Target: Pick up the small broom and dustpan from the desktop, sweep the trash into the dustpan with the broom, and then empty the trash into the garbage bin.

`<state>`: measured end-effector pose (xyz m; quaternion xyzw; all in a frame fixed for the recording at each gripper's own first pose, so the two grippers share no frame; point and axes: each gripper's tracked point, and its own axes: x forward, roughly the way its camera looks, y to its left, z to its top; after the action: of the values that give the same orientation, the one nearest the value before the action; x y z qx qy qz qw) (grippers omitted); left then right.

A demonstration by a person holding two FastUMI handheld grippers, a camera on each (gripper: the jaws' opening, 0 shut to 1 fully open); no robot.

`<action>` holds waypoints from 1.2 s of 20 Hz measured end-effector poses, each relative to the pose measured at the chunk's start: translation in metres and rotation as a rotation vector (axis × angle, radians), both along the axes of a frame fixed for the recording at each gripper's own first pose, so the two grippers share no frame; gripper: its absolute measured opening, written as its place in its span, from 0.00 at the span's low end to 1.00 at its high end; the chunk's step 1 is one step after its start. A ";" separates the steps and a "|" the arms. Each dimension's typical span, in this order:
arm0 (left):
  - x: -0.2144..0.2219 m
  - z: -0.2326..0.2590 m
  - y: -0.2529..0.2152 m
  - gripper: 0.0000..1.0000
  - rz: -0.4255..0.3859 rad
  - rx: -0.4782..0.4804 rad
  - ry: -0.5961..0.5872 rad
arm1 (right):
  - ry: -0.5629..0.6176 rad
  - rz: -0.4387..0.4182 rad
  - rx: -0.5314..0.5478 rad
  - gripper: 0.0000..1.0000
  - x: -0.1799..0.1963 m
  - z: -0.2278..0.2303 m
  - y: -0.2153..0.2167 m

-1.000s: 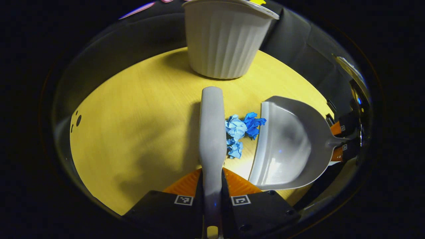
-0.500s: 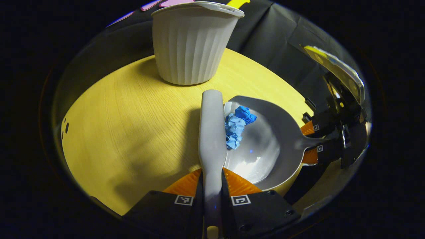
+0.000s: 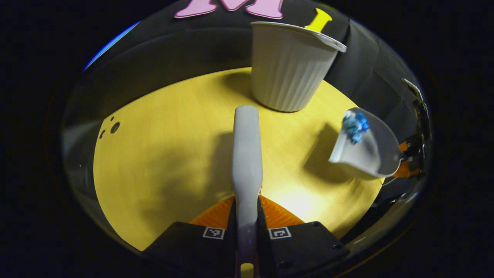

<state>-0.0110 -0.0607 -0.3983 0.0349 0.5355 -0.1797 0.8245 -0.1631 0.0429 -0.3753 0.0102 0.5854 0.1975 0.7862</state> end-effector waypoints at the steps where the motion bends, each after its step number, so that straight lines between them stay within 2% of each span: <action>1: -0.002 -0.003 0.009 0.27 0.017 0.001 0.003 | -0.003 -0.017 -0.006 0.36 0.007 0.008 -0.010; 8: -0.017 -0.007 0.022 0.27 0.039 -0.012 0.023 | 0.019 -0.130 -0.023 0.36 0.051 0.076 -0.076; 13: -0.024 -0.012 0.025 0.27 0.027 -0.033 0.029 | -0.004 -0.137 -0.105 0.36 0.092 0.113 -0.125; 15: -0.025 -0.015 0.027 0.27 0.029 -0.044 0.030 | -0.029 -0.153 -0.107 0.36 0.114 0.135 -0.137; 19: -0.028 -0.016 0.032 0.28 0.028 -0.051 0.020 | -0.058 -0.163 -0.099 0.36 0.152 0.159 -0.138; 24: -0.034 -0.017 0.048 0.28 0.033 -0.044 0.015 | -0.042 -0.060 -0.105 0.36 0.190 0.173 -0.108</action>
<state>-0.0445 -0.0127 -0.4154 0.0065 0.5380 -0.1780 0.8239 0.0265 -0.0651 -0.2028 -0.0175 0.5778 0.1429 0.8034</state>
